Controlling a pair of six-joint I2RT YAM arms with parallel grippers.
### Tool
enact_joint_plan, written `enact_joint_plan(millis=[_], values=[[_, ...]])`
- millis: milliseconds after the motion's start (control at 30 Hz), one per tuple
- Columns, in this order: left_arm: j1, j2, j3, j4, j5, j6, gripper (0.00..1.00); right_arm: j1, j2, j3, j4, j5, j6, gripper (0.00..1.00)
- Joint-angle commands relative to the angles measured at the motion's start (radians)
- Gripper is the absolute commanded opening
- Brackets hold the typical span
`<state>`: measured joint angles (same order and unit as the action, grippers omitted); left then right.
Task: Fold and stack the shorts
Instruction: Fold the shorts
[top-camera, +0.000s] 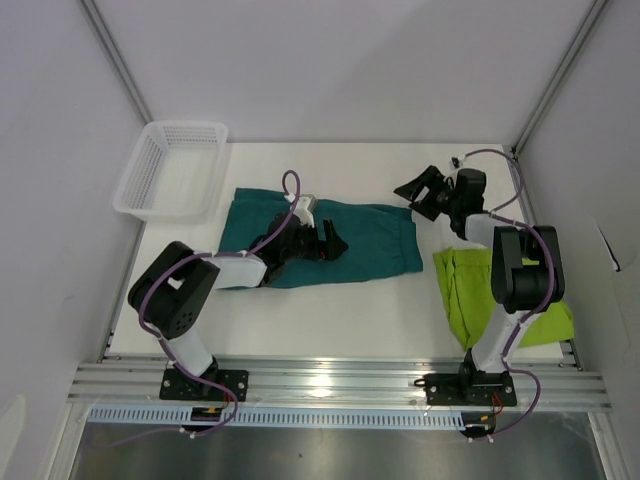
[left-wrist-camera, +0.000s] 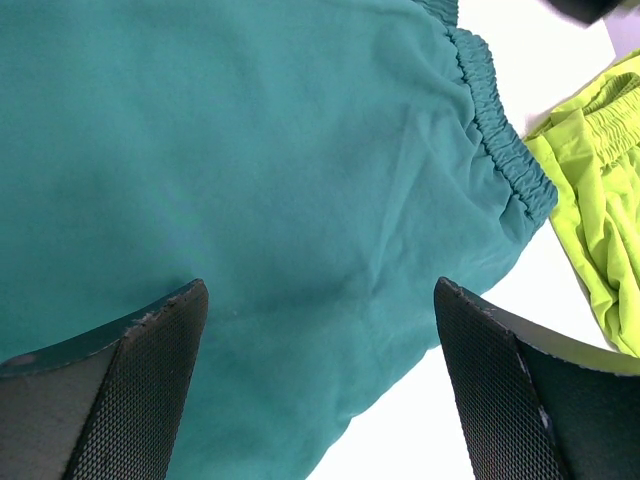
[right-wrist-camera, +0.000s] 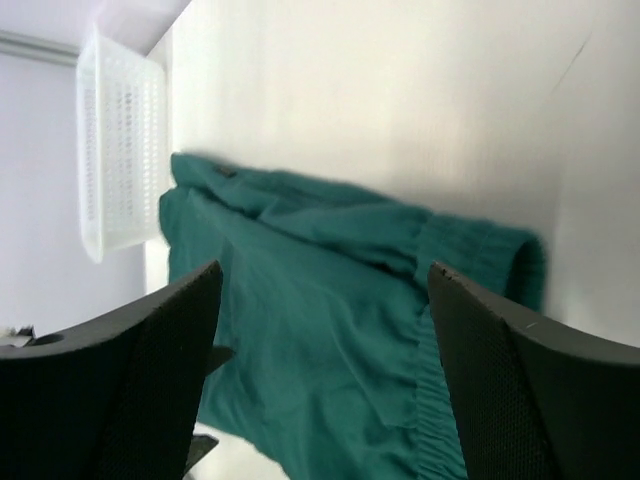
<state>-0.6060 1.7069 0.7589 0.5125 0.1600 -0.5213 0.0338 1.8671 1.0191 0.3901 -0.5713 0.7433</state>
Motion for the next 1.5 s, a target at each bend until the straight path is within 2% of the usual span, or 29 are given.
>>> enact_joint_plan(millis=[0,100,233,433,533,667,800,900,933,1000,1067,1200,1233,1367,1400,1433,1467], values=[[-0.003,-0.055,-0.001,0.021,-0.010,0.035,0.96,-0.014,-0.040,0.091,-0.183,0.123,-0.136,0.85],[-0.005,-0.059,-0.004,0.017,-0.013,0.041,0.96,-0.017,-0.005,0.159,-0.249,0.184,-0.174,0.85],[-0.006,-0.050,-0.003,0.026,-0.001,0.041,0.96,-0.015,0.096,0.252,-0.326,0.142,-0.182,0.85],[-0.029,-0.055,0.031,-0.022,-0.003,0.066,0.95,-0.014,0.133,0.245,-0.324,0.151,-0.200,0.86],[-0.040,-0.072,0.040,-0.048,-0.017,0.083,0.96,-0.006,0.167,0.291,-0.378,0.122,-0.216,0.81],[-0.043,-0.104,0.078,-0.123,-0.014,0.087,0.96,0.037,0.190,0.314,-0.476,0.154,-0.240,0.61],[-0.076,-0.130,0.164,-0.329,-0.066,0.128,0.96,0.077,0.155,0.263,-0.519,0.217,-0.255,0.41],[-0.095,-0.156,0.209,-0.439,-0.119,0.147,0.96,0.103,0.106,0.172,-0.490,0.229,-0.242,0.19],[-0.098,-0.164,0.214,-0.456,-0.122,0.149,0.96,0.112,0.092,0.147,-0.488,0.231,-0.234,0.08],[-0.101,-0.185,0.217,-0.505,-0.134,0.147,0.96,0.135,0.034,0.060,-0.478,0.245,-0.214,0.00],[-0.107,-0.219,0.217,-0.551,-0.135,0.164,0.96,0.188,-0.029,-0.022,-0.458,0.267,-0.185,0.00],[-0.132,-0.269,0.214,-0.649,-0.155,0.199,0.96,0.261,-0.238,-0.296,-0.401,0.298,-0.119,0.00],[-0.141,-0.277,0.211,-0.658,-0.183,0.201,0.96,0.273,-0.331,-0.342,-0.389,0.292,-0.107,0.00],[-0.149,-0.311,0.178,-0.661,-0.174,0.201,0.96,0.371,-0.526,-0.474,-0.384,0.324,-0.078,0.01],[-0.153,-0.309,0.180,-0.660,-0.168,0.201,0.96,0.379,-0.554,-0.487,-0.442,0.332,-0.078,0.07],[-0.155,-0.306,0.184,-0.663,-0.168,0.201,0.96,0.382,-0.581,-0.507,-0.457,0.337,-0.081,0.20],[-0.158,-0.303,0.187,-0.667,-0.166,0.199,0.96,0.382,-0.636,-0.516,-0.470,0.347,-0.082,0.41]])
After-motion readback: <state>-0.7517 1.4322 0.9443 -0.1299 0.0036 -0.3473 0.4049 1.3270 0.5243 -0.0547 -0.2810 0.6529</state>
